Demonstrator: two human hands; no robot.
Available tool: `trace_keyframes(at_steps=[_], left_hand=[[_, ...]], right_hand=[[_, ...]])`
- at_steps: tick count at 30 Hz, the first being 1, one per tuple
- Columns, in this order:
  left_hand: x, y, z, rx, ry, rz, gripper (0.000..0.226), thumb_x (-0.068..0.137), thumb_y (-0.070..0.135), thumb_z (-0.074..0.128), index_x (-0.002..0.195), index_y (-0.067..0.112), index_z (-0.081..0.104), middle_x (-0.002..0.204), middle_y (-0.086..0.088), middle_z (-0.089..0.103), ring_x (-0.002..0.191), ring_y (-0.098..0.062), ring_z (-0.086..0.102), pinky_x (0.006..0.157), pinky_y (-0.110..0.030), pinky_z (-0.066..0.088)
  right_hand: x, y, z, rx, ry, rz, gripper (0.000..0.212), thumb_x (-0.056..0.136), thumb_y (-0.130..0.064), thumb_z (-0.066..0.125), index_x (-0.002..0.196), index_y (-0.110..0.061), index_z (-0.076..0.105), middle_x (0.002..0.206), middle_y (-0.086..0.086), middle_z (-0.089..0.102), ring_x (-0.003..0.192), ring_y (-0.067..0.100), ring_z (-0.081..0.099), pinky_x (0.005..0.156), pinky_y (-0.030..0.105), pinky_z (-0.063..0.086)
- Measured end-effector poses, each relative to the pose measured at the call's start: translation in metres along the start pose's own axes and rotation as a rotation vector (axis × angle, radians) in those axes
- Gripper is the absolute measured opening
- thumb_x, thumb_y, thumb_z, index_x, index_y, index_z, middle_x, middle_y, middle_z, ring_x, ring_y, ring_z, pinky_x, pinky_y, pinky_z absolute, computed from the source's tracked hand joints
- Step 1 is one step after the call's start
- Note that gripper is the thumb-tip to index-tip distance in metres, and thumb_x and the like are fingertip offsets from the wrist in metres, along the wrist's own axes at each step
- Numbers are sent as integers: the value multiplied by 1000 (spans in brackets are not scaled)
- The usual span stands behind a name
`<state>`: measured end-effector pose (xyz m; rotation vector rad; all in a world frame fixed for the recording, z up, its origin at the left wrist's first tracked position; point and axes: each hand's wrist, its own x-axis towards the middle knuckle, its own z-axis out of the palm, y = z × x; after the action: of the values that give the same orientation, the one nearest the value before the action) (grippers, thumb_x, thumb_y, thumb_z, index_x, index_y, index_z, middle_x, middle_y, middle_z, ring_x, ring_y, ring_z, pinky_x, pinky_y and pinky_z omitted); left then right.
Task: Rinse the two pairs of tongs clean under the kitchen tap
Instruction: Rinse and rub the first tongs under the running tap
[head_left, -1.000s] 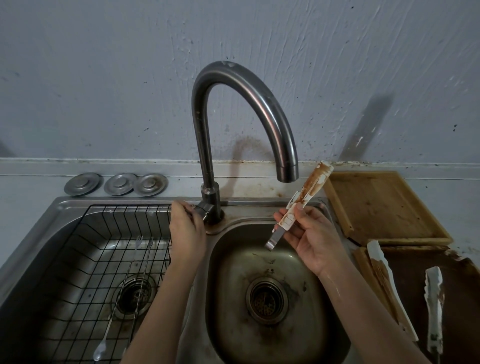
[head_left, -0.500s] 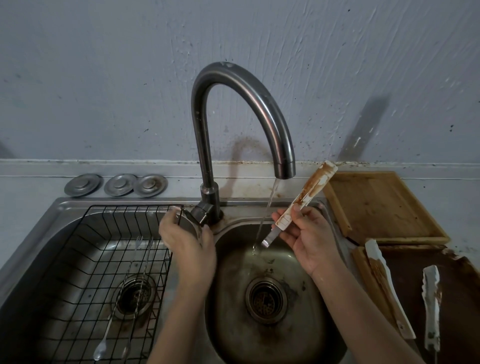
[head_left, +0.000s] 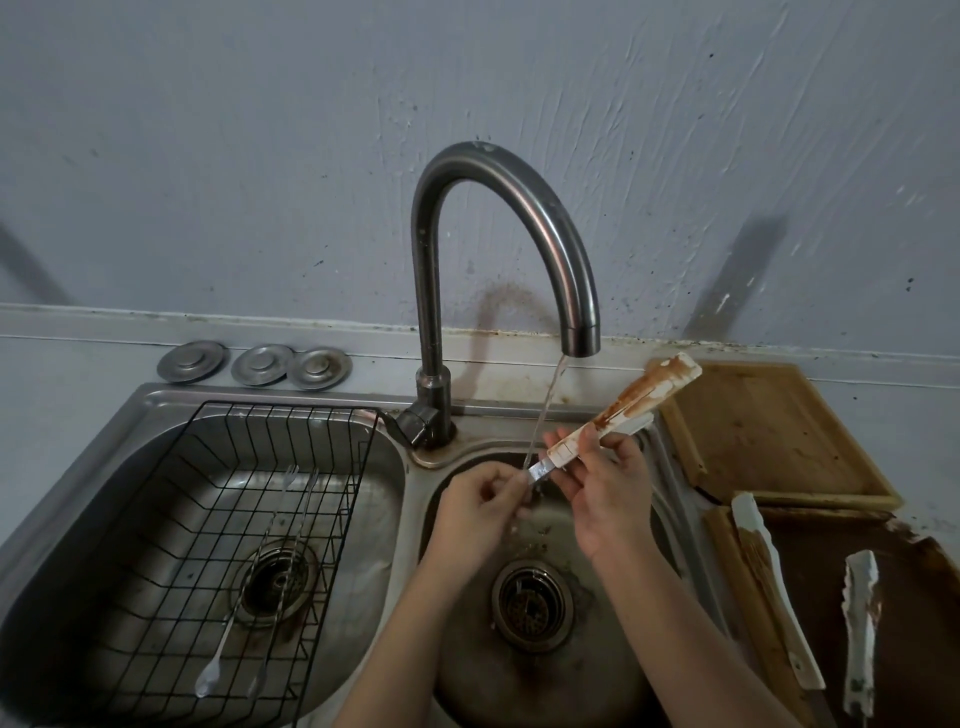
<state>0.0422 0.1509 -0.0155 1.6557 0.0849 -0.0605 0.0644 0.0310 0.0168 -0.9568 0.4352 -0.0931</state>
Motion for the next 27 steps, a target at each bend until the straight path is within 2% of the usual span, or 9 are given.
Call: trace_keyframes(at_steps=[5, 8, 11, 14, 17, 20, 22, 25, 27], left_hand=[[-2, 12, 13, 168, 9, -3, 48, 91, 41, 49, 48, 21, 52, 43, 5, 50, 41, -7, 43, 45, -20, 35], [-2, 12, 15, 60, 54, -61, 46, 96, 32, 44, 54, 19, 56, 47, 3, 54, 44, -11, 47, 52, -25, 41], [-5, 12, 15, 4, -13, -60, 35, 96, 18, 44, 67, 16, 62, 60, -3, 62, 56, -15, 54, 66, -33, 46], [-4, 13, 16, 273, 56, 78, 31, 93, 21, 48, 65, 26, 59, 59, 6, 62, 53, -1, 55, 57, -13, 43], [-2, 16, 15, 426, 71, 147, 33, 92, 29, 48, 60, 32, 53, 55, 9, 58, 54, -2, 53, 50, -15, 38], [-2, 19, 16, 301, 65, 134, 38, 92, 31, 46, 54, 32, 53, 50, 12, 52, 49, -2, 45, 50, -19, 34], [-3, 17, 17, 263, 94, 119, 40, 93, 30, 45, 53, 30, 52, 49, 10, 50, 50, -4, 43, 51, -22, 34], [-9, 10, 15, 206, 118, 64, 45, 94, 28, 44, 50, 29, 52, 48, 9, 50, 49, -5, 43, 51, -21, 35], [-15, 4, 14, 173, 119, 32, 46, 94, 27, 43, 50, 30, 54, 47, 11, 52, 47, -1, 43, 48, -15, 34]], right_hand=[[-5, 0, -3, -6, -33, 29, 5, 92, -11, 52, 95, -7, 55, 100, 22, 67, 82, 25, 72, 55, 28, 57], [-6, -1, -2, 4, -59, 37, 7, 92, -10, 51, 97, -5, 54, 100, 22, 67, 82, 25, 72, 55, 30, 59], [-7, -3, 1, -13, -107, 8, 9, 92, -8, 52, 98, -2, 53, 94, 24, 68, 83, 28, 72, 68, 40, 61], [-10, -3, 4, -63, -119, -19, 5, 91, -8, 54, 92, -3, 55, 90, 20, 70, 81, 26, 72, 66, 35, 61], [-11, -7, 8, -79, -163, -9, 6, 90, -8, 54, 92, -3, 56, 81, 14, 73, 77, 22, 73, 62, 28, 59], [-8, -14, 5, -24, -258, 55, 18, 96, -17, 45, 96, -4, 58, 77, 11, 75, 78, 22, 73, 61, 27, 58], [-9, -13, 1, 8, -318, 103, 28, 98, -21, 39, 106, -2, 58, 87, 15, 75, 88, 25, 71, 65, 28, 59], [-14, -2, -8, -31, -396, 100, 25, 95, -5, 43, 116, -3, 56, 100, 15, 73, 100, 24, 68, 74, 27, 58], [-16, 7, -12, -244, -406, 7, 28, 88, 1, 54, 114, -9, 59, 100, 8, 74, 99, 18, 68, 74, 23, 57]])
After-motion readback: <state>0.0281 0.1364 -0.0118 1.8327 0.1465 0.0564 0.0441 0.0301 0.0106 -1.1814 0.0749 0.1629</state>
